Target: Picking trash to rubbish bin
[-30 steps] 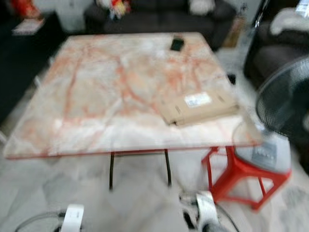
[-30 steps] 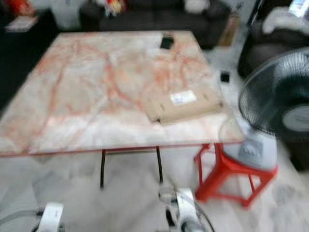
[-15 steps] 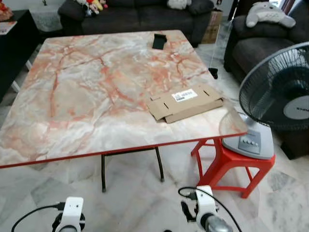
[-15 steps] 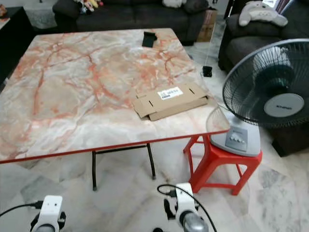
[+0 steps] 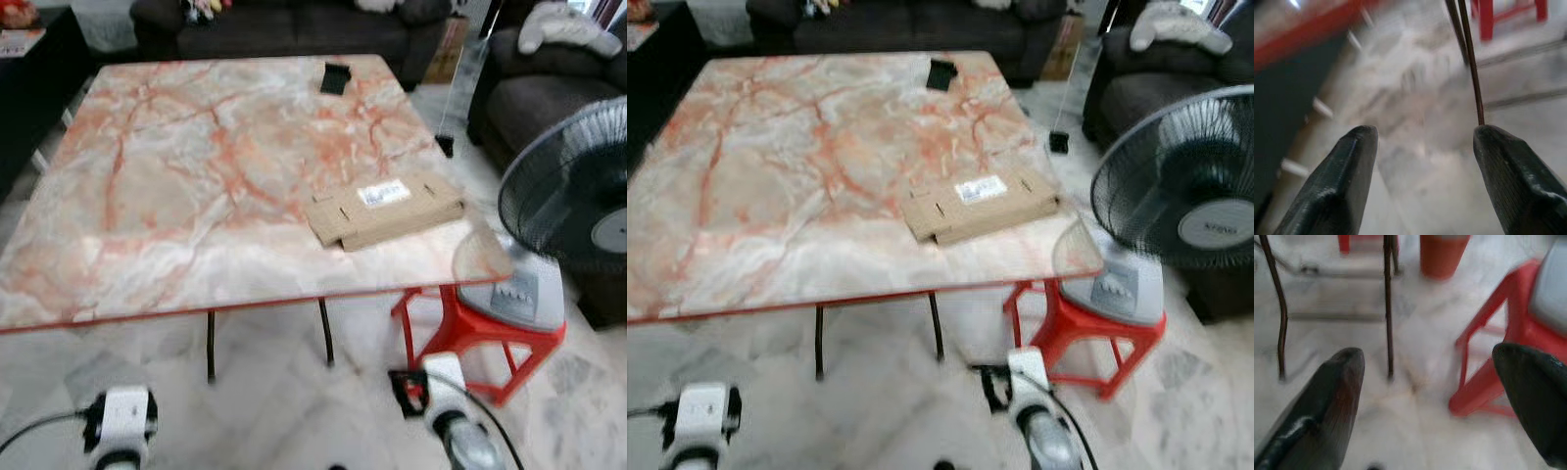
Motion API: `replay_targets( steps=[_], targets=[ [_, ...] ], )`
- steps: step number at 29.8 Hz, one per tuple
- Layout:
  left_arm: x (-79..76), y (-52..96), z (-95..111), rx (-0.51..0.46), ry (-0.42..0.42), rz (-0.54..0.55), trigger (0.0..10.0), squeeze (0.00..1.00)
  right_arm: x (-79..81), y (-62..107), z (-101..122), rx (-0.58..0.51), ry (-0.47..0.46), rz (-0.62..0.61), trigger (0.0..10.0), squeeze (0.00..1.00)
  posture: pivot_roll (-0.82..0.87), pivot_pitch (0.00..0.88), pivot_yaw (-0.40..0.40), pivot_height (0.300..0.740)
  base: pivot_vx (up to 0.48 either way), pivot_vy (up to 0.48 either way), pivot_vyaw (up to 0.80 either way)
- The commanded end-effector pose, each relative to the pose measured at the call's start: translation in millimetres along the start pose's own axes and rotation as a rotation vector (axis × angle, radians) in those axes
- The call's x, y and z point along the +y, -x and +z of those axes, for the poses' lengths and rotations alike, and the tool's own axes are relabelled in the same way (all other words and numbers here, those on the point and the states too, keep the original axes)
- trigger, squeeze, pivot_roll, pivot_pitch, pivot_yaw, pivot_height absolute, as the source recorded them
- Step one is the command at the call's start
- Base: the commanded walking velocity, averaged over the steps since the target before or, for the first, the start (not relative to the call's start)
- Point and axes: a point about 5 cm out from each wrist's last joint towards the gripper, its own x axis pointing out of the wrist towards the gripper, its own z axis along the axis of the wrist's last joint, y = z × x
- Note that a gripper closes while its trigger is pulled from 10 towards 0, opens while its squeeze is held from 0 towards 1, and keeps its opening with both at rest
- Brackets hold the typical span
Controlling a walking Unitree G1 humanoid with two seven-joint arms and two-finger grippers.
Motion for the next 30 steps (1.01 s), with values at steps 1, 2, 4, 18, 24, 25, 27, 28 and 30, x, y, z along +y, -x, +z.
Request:
replay_targets(
  steps=[1,2,4,18,24,25,27,28,30],
  targets=[
    [2.5,-2.4,18,-0.06,-0.006,0.006,10.0,0.0,-3.4,-1.9,15,-0.081,0.005,-0.007,10.0,0.0,0.11,0.104,-0.041,0.74,0.0,0.0,0.0],
    [3.5,-2.7,26,-0.087,-0.019,0.003,10.0,0.0,-4.1,-2.3,21,-0.106,0.01,-0.008,10.0,0.0,0.11,0.101,-0.039,0.74,0.0,0.0,0.0],
    [5.0,-5.1,47,-0.155,-0.01,0.016,10.0,0.0,-5.4,-3.3,40,-0.188,0.013,-0.009,10.0,0.0,0.11,0.095,-0.041,0.74,0.0,0.0,0.0],
    [-42.0,-51.1,158,-0.414,0.149,-0.072,10.0,0.0,25.6,-34.8,166,-0.537,-0.054,0.0,10.0,0.0,0.1,0.016,-0.031,0.74,0.0,0.0,0.0],
    [-56.5,-76.6,186,-0.469,0.16,-0.087,10.0,0.0,52.4,-51.4,203,-0.585,-0.092,0.067,10.0,0.0,0.09,0.031,-0.027,0.74,0.0,0.0,0.0],
    [-57.6,-81.0,191,-0.479,0.153,-0.083,10.0,0.0,59.4,-53.6,210,-0.591,-0.051,0.085,10.0,0.0,0.09,0.031,-0.027,0.74,0.0,0.0,0.44],
    [-57.3,-87.0,196,-0.479,0.159,-0.072,10.0,0.0,68.2,-55.7,220,-0.606,-0.018,0.105,10.0,0.0,0.09,0.03,-0.026,0.74,0.0,0.0,0.6],
    [-56.4,-89.6,198,-0.479,0.158,-0.068,10.0,0.0,71.6,-56.7,224,-0.614,-0.052,0.117,10.0,0.0,0.1,0.042,-0.022,0.74,0.0,0.0,0.0],
    [-56.1,-90.8,196,-0.478,0.144,-0.067,10.0,0.0,73.0,-57.3,226,-0.617,-0.088,0.123,10.0,0.0,0.1,0.044,-0.019,0.74,0.0,0.0,0.0]
  ],
)
